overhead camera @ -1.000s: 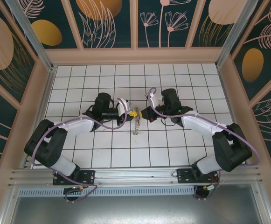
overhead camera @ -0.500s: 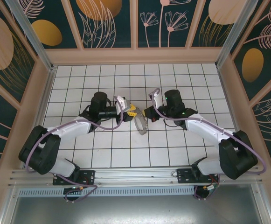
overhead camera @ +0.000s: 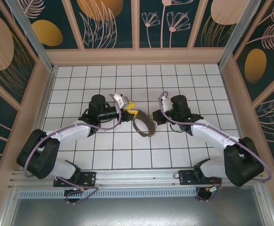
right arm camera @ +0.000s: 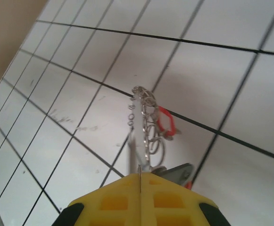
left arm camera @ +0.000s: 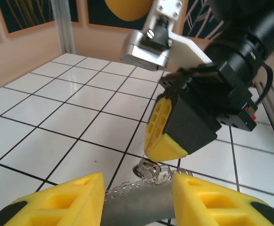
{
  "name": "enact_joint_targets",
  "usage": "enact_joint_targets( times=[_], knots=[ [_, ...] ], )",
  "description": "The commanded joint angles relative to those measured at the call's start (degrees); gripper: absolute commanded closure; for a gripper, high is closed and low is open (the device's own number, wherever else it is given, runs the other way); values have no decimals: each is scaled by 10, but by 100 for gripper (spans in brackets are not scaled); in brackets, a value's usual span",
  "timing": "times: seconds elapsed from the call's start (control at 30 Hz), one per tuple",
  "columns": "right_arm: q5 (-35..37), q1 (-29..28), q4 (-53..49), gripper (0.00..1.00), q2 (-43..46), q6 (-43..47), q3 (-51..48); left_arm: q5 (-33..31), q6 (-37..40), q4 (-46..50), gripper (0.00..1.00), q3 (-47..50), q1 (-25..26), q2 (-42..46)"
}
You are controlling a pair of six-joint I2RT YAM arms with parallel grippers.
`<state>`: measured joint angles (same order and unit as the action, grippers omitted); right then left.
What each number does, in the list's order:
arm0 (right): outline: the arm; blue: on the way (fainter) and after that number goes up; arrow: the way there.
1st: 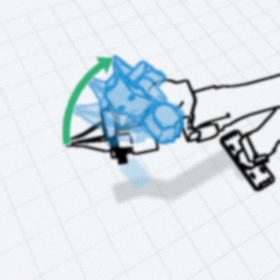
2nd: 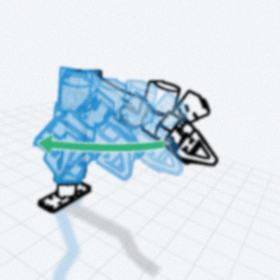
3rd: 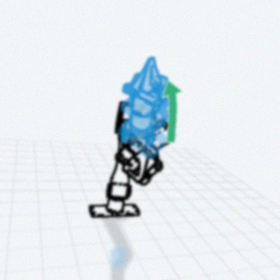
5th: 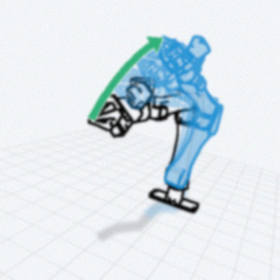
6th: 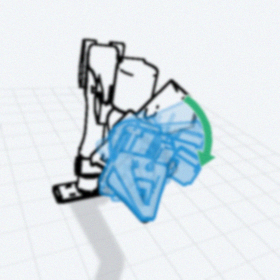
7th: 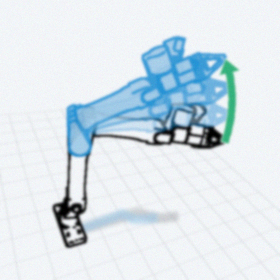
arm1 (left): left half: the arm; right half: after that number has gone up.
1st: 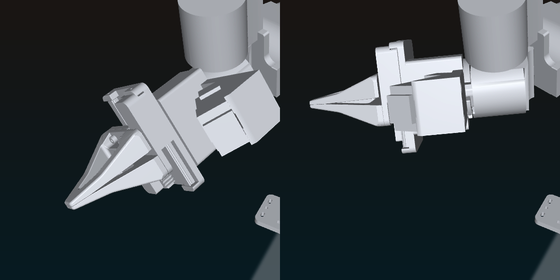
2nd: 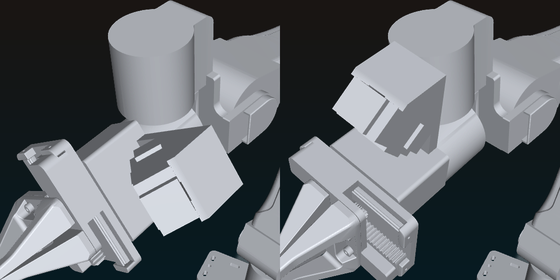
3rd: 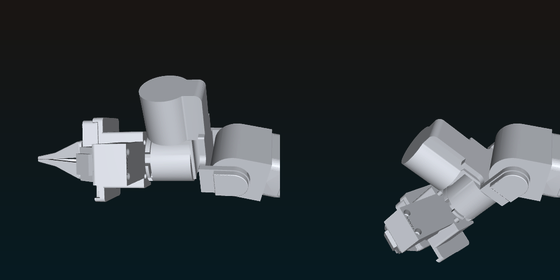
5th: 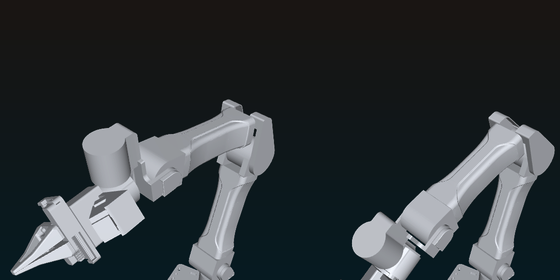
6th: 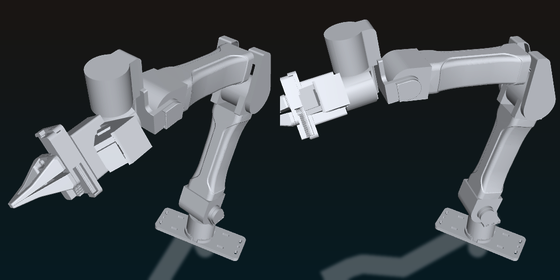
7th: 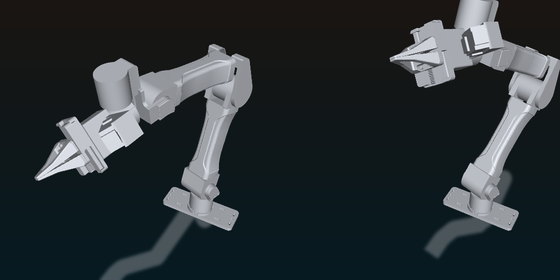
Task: Put the keys on the keyring
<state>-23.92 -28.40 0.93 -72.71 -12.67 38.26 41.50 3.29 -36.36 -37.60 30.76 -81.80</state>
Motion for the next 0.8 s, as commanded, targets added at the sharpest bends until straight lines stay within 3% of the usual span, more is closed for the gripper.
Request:
enact_joint_targets(
  times=[0.0, 0.33, 0.43, 0.63, 0.77],
  knots=[
    [41, 10, -6, 100, 21, -48, -25, -30, -86, -84, 57, 28, 4, -3],
    [38, 11, -4, 100, 22, -107, -61, -146, -179, -108, 54, 48, 1, 24],
    [34, 1, 0, 100, 23, -114, -66, -199, -214, -125, 44, 62, -3, 45],
    [27, -26, -6, 100, 27, -120, -53, -243, -244, -175, 37, 109, -14, 95],
    [35, -56, -9, 100, 25, -129, -36, -316, -287, -201, 13, 152, -21, 138]
  ],
)
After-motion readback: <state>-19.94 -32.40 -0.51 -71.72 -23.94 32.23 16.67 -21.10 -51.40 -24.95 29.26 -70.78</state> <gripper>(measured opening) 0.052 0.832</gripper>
